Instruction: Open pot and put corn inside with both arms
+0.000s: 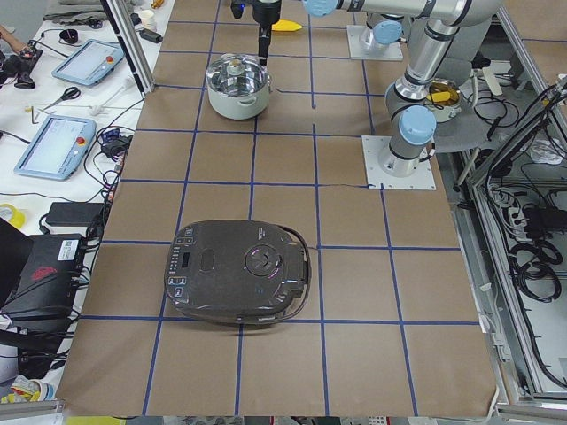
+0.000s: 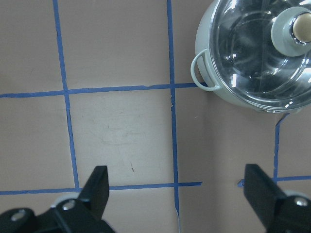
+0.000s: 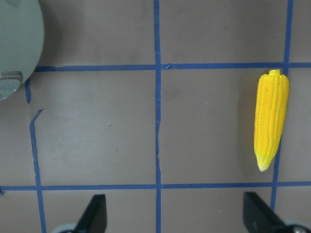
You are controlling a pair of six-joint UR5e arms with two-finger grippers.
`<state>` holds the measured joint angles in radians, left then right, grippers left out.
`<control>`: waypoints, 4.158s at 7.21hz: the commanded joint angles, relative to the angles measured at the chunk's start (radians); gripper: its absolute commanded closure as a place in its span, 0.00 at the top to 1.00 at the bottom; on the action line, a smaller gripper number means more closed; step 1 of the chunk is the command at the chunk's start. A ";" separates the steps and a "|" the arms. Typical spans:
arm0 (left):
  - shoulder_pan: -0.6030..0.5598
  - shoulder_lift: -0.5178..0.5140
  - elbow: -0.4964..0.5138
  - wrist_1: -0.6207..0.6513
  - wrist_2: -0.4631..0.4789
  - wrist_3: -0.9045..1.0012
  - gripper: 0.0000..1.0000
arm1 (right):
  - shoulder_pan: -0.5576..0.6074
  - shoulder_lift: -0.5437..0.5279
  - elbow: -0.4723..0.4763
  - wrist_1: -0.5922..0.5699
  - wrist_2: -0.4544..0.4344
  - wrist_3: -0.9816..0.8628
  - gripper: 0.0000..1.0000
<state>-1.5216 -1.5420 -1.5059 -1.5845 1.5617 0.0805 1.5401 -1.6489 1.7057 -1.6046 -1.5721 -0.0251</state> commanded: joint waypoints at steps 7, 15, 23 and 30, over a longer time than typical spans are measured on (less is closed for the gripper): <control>0.000 -0.004 0.001 0.000 -0.008 -0.005 1.00 | 0.000 -0.006 0.000 -0.002 -0.002 -0.001 1.00; -0.006 -0.012 0.001 0.000 0.000 -0.002 1.00 | 0.000 -0.006 0.005 -0.003 -0.002 -0.001 1.00; -0.075 -0.057 0.076 0.033 0.014 -0.033 1.00 | 0.000 -0.006 0.009 -0.011 -0.002 -0.004 1.00; -0.337 -0.432 0.096 0.412 0.001 -0.424 1.00 | -0.015 0.009 0.009 -0.026 -0.090 -0.004 1.00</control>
<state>-1.8223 -1.9275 -1.4099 -1.2245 1.5601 -0.2986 1.5319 -1.6465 1.7100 -1.6245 -1.6187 -0.0310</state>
